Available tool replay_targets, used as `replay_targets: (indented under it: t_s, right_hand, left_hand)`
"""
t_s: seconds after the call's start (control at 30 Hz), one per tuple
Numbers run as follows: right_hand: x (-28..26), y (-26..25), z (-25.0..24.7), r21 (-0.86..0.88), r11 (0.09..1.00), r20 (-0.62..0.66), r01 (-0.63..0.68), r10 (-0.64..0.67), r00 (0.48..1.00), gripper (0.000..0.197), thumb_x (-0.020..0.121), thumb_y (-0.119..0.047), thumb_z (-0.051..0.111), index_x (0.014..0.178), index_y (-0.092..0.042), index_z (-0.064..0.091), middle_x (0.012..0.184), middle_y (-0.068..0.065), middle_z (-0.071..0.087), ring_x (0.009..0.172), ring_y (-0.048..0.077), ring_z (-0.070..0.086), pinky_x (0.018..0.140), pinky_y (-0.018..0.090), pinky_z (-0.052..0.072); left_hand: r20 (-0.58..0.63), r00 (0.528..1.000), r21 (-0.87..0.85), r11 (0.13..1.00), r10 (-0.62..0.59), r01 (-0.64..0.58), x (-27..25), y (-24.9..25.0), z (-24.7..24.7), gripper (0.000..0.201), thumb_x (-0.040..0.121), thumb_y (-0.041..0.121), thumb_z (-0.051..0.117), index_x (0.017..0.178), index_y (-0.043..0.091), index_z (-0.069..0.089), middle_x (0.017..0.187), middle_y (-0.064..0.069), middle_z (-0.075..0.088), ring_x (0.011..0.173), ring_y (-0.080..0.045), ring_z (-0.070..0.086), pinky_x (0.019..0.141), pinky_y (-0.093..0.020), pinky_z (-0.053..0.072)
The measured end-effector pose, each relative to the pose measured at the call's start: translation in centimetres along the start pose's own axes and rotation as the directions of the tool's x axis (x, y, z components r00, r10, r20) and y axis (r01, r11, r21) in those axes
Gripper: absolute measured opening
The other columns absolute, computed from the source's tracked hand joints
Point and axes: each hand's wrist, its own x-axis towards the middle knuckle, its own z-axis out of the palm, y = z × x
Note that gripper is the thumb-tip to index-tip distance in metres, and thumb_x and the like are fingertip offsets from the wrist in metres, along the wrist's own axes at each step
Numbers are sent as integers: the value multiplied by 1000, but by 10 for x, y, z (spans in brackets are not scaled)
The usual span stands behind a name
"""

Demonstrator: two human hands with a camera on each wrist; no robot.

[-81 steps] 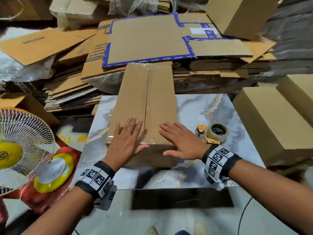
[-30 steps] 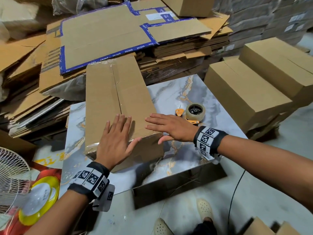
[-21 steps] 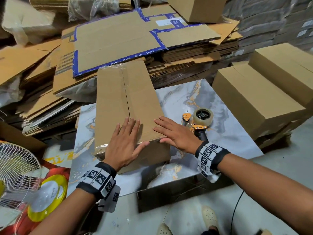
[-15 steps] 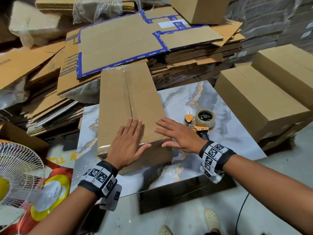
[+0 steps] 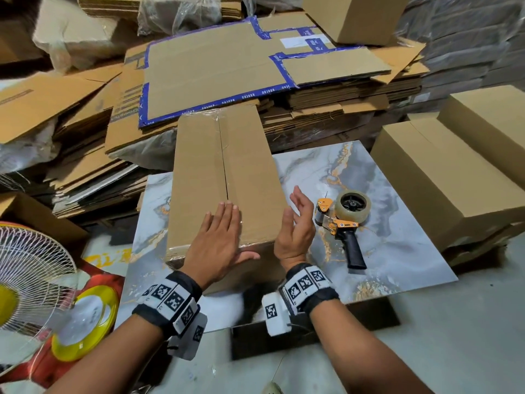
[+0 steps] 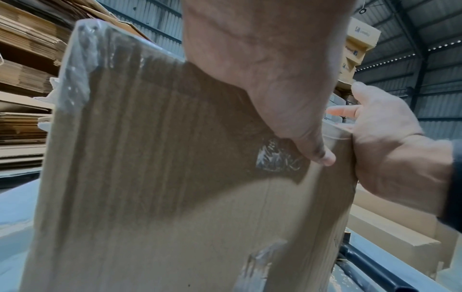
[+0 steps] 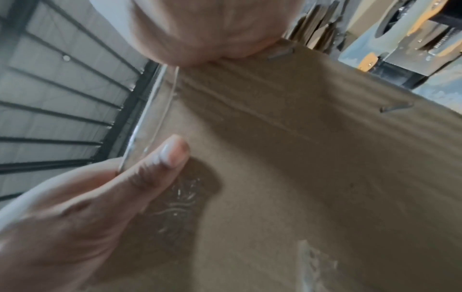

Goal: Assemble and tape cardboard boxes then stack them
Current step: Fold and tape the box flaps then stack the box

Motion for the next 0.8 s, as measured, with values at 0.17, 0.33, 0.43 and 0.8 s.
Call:
replay_targets:
  t_s: [0.17, 0.33, 0.43, 0.8]
  right_hand:
    - [-15, -2, -14, -22, 953, 26, -303, 303, 952, 54, 97, -45, 47, 136, -8, 50, 131, 1, 60, 123, 17, 60, 103, 29, 49]
    - [-41, -25, -15, -237, 861, 103, -450, 482, 870, 81, 86, -39, 78, 151, -18, 35, 150, 1, 48, 135, 16, 47, 99, 17, 33]
    - [-37, -28, -14, -303, 818, 83, -489, 534, 841, 78, 85, -31, 78, 152, -20, 40, 144, -1, 55, 128, 19, 51, 88, 13, 29]
    - [-7, -37, -15, -498, 789, 196, -360, 507, 839, 68, 98, -46, 60, 153, -12, 39, 152, 7, 50, 139, 29, 45, 108, 33, 35]
  left_hand:
    - [6, 1000, -3, 1000, -18, 18, -2, 1, -1, 125, 81, 92, 0, 156, -6, 22, 163, -26, 20, 153, -39, 18, 122, -52, 20]
    - [0, 999, -4, 999, -42, 42, 0, 0, 3, 124, 80, 91, 4, 158, -4, 16, 165, -25, 13, 154, -38, 12, 123, -51, 15]
    - [10, 999, -4, 999, -43, 43, 1, -1, 4, 126, 76, 92, 6, 158, -4, 13, 165, -25, 11, 155, -37, 9, 123, -50, 13]
    - [-27, 999, -35, 999, -34, 33, 0, 1, 6, 122, 81, 90, 16, 153, -8, 26, 159, -30, 28, 149, -41, 28, 117, -56, 32]
